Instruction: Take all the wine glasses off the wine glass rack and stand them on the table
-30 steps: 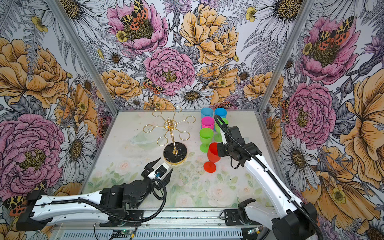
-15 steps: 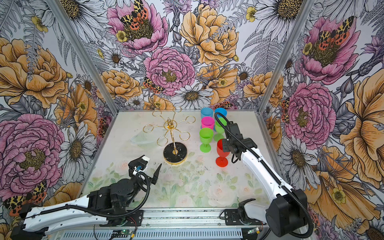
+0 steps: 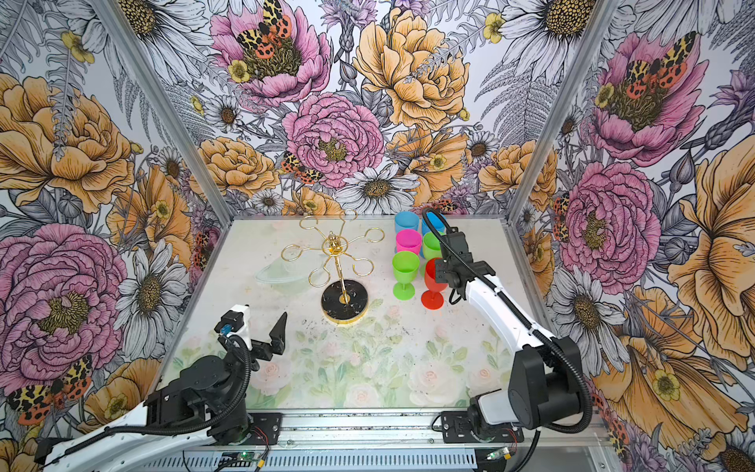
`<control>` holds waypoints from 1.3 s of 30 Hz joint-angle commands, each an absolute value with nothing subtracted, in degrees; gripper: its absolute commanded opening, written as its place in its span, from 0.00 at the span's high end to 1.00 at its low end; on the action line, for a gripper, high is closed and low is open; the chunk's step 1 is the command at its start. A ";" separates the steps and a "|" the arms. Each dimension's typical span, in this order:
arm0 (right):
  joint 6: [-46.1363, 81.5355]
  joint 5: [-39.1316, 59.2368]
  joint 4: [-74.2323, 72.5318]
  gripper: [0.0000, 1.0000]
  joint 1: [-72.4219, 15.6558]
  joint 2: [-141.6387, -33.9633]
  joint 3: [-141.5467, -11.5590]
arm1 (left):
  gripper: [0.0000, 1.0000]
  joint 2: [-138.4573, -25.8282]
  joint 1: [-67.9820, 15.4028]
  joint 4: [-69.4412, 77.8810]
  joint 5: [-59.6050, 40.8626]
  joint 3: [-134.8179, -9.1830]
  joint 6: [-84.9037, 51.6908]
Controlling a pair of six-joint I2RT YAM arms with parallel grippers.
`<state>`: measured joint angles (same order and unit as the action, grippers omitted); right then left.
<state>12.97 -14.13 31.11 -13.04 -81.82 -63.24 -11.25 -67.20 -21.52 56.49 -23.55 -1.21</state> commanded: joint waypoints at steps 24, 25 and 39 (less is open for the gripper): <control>13.71 -11.59 28.15 0.61 -12.00 -79.61 -67.20 | 0.01 -21.90 -41.90 -16.53 44.32 -23.75 -5.84; 13.72 -11.54 28.19 0.58 -11.94 -78.72 -67.07 | 0.01 -22.44 -39.93 -15.77 43.14 -23.69 -6.04; 13.54 -13.06 22.74 0.18 -2.66 -72.93 -63.40 | 0.01 -38.01 -10.91 1.70 24.28 -21.27 -7.51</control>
<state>13.58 -12.25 26.11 -4.43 -73.80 -65.69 -36.05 -14.20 -5.65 30.28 -22.70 -7.14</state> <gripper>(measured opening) 0.814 0.986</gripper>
